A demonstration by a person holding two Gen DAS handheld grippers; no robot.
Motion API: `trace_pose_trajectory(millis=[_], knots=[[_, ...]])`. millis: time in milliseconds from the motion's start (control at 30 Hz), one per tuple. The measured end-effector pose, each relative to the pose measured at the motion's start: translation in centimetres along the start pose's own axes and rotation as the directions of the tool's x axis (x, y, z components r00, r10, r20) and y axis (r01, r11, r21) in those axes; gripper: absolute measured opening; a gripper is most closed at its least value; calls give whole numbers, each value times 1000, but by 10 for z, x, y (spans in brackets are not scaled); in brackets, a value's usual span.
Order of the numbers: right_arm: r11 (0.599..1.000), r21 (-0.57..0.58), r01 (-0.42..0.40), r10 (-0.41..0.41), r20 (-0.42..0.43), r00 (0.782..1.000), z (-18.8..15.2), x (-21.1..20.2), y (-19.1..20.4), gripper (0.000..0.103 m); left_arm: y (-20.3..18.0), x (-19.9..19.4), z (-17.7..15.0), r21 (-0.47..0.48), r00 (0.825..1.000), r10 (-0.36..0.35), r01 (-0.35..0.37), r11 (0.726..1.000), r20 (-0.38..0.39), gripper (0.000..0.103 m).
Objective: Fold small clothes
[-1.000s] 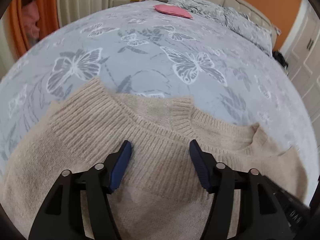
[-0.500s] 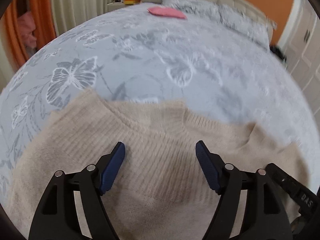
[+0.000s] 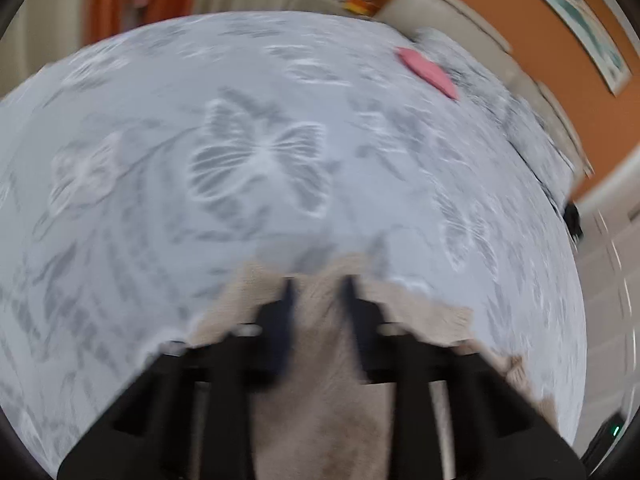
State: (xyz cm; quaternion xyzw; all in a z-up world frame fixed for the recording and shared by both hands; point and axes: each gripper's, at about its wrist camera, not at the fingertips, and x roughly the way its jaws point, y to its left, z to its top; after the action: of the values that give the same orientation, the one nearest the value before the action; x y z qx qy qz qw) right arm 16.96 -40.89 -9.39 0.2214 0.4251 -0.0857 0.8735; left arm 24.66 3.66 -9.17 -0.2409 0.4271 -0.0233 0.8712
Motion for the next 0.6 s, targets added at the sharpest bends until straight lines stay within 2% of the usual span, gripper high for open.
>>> trace_pose_trajectory(millis=[67,100,167,200,233,300,333,367,433,467,500,567,600], knots=[[997,6,-71,70,107,992,4,-24,6,11,-7,-15,2,9,996,-52,52,999,73,10],[995,-7,-96,96,186,978,8,-43,10,11,-10,-23,3,16,992,-70,69,998,109,10],[992,-1,-123,119,262,958,14,-62,9,11,-12,-41,9,30,974,-87,82,996,208,10],[994,19,-109,100,274,957,15,-60,3,11,-11,-42,11,24,971,-77,74,997,224,10],[996,42,-83,71,242,968,15,-49,-4,12,-7,-37,14,11,974,-56,55,998,221,11],[995,98,-11,6,52,999,7,-2,-23,14,3,-13,14,-12,989,-24,26,1000,144,15],[992,124,15,-16,0,1000,3,9,-29,14,7,-3,12,-31,994,17,-14,999,106,13],[990,140,4,-6,12,1000,2,8,-30,15,10,2,10,-59,996,40,-36,998,81,11],[994,111,-12,1,103,995,10,-19,-19,22,11,-10,10,-114,995,-12,24,993,102,17],[996,89,-17,1,170,985,11,-36,-10,22,7,-21,9,-106,990,-52,66,992,134,30],[997,73,-35,20,193,981,11,-45,-5,22,0,-30,7,-80,985,-68,82,993,160,43],[993,22,-113,108,156,982,3,-49,14,22,-12,-41,-6,-22,980,-83,89,996,180,50],[992,4,-126,124,131,984,-3,-47,20,22,-20,-41,-13,10,981,-98,98,995,166,52]])
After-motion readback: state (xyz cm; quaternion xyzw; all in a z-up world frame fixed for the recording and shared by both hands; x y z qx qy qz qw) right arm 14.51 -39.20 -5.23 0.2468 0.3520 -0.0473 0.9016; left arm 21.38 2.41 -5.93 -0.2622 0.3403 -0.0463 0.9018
